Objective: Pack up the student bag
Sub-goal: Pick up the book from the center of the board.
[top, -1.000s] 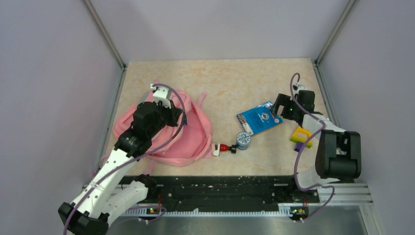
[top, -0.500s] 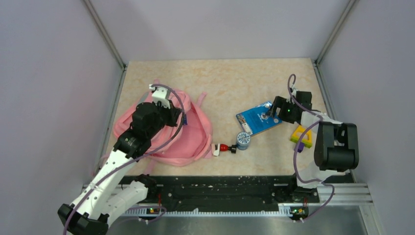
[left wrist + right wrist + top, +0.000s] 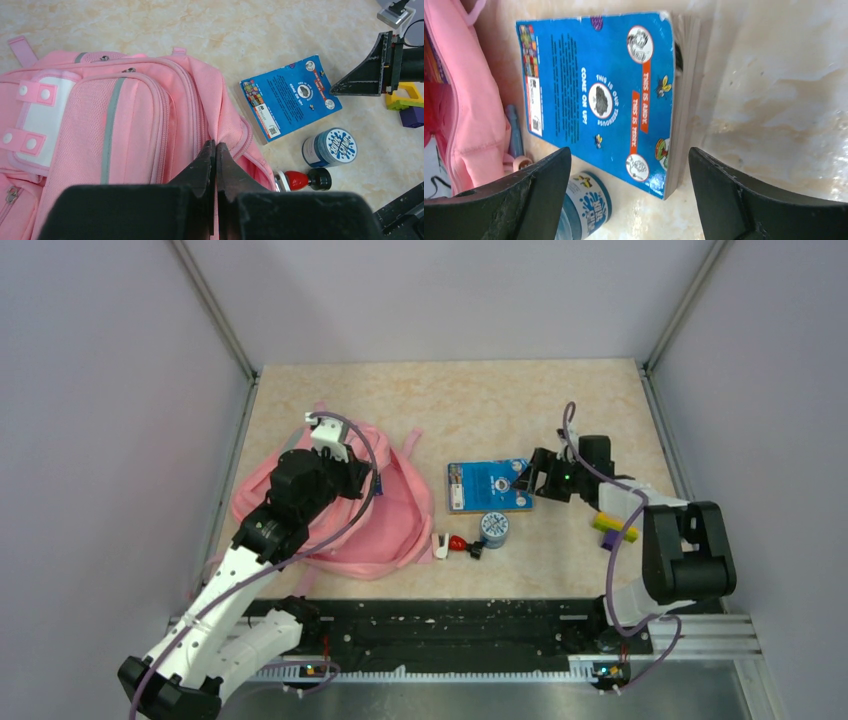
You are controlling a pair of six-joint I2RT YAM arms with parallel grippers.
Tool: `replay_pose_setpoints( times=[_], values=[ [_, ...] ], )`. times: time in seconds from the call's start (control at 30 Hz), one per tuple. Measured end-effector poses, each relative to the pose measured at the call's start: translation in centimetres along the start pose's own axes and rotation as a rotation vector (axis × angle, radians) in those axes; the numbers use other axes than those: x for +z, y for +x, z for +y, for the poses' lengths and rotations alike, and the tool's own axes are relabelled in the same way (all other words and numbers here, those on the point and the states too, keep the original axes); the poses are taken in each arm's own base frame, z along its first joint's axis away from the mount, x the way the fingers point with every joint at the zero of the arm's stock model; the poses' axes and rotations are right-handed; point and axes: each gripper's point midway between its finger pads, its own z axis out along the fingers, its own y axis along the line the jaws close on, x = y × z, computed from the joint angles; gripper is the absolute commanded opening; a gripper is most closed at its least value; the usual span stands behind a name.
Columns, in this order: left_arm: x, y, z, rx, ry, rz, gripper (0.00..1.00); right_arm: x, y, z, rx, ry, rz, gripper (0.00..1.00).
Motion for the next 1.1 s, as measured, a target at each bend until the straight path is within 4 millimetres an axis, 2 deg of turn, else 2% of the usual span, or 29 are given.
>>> replay_pose_setpoints(
  times=[0.1, 0.23, 0.33, 0.43, 0.53, 0.67, 0.87, 1.0, 1.1],
  values=[
    [0.0, 0.0, 0.0, 0.000, 0.000, 0.000, 0.00, 0.4, -0.9, -0.3, -0.002, 0.015, -0.033, 0.87],
    [0.0, 0.1, 0.0, 0.000, 0.002, 0.002, 0.00, 2.0, -2.0, -1.4, -0.003, 0.035, -0.034, 0.85],
    [0.0, 0.1, 0.0, 0.000, 0.002, 0.002, 0.00, 3.6, -4.1, -1.2, -0.031, 0.002, -0.043, 0.85],
    [0.0, 0.1, 0.0, 0.000, 0.002, 0.002, 0.00, 4.6, -5.0, -0.8, -0.059, -0.046, -0.039, 0.83],
    [0.0, 0.1, 0.0, 0.000, 0.002, 0.002, 0.00, 4.9, -4.9, -0.5, -0.086, -0.080, -0.024, 0.77],
    [0.0, 0.1, 0.0, 0.000, 0.003, 0.003, 0.00, 4.9, -4.5, -0.1, -0.097, -0.123, -0.006, 0.63],
    [0.0, 0.1, 0.0, 0.000, 0.003, 0.003, 0.00, 4.9, -4.4, 1.8, -0.096, -0.240, 0.004, 0.60],
    [0.1, 0.2, -0.1, 0.000, 0.005, 0.008, 0.00, 5.4, -3.6, 2.1, -0.085, -0.277, 0.032, 0.59],
    [0.2, 0.3, -0.1, 0.000, 0.008, 0.011, 0.00, 5.8, -2.8, 2.2, -0.081, -0.292, 0.059, 0.50]
  ],
)
